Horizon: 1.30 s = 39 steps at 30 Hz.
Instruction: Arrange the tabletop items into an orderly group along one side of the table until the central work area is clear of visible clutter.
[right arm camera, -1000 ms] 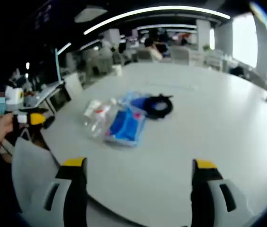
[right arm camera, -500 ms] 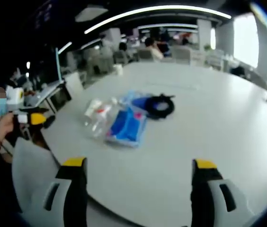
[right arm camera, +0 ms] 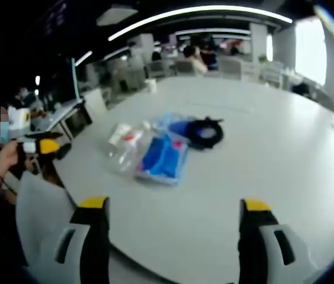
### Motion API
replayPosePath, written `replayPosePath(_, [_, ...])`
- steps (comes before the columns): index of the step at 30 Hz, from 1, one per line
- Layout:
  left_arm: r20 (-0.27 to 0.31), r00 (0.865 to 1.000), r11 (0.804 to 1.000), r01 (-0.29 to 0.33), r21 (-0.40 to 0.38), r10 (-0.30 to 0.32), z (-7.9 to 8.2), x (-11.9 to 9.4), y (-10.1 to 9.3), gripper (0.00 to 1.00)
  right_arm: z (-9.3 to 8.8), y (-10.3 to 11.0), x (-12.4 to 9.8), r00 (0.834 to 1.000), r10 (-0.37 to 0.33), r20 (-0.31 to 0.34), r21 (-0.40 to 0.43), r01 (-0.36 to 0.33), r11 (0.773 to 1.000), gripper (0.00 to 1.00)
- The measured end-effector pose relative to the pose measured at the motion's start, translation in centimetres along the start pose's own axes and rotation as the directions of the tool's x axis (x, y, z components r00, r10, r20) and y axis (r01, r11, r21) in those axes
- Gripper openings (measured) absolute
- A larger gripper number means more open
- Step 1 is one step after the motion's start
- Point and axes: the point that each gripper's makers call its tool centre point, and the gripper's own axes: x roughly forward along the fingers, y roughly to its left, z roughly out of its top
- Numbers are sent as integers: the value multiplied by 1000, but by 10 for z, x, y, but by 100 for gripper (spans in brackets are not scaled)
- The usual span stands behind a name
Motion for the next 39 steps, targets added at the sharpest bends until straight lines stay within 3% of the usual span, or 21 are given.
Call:
replayPosePath(13, [-30, 999, 1000, 15, 6, -15, -6, 4, 0, 87, 3, 12, 13, 999, 32, -33, -19, -32, 999, 87])
replayPosePath(22, [-36, 998, 999, 47, 11, -47, -2, 11, -5, 84, 10, 22, 21, 999, 46, -12, -24, -47, 999, 83])
replayPosePath(39, [-60, 994, 996, 95, -1, -95, 2, 17, 1, 80, 14, 60, 51, 994, 99, -45, -58, -102, 993, 79])
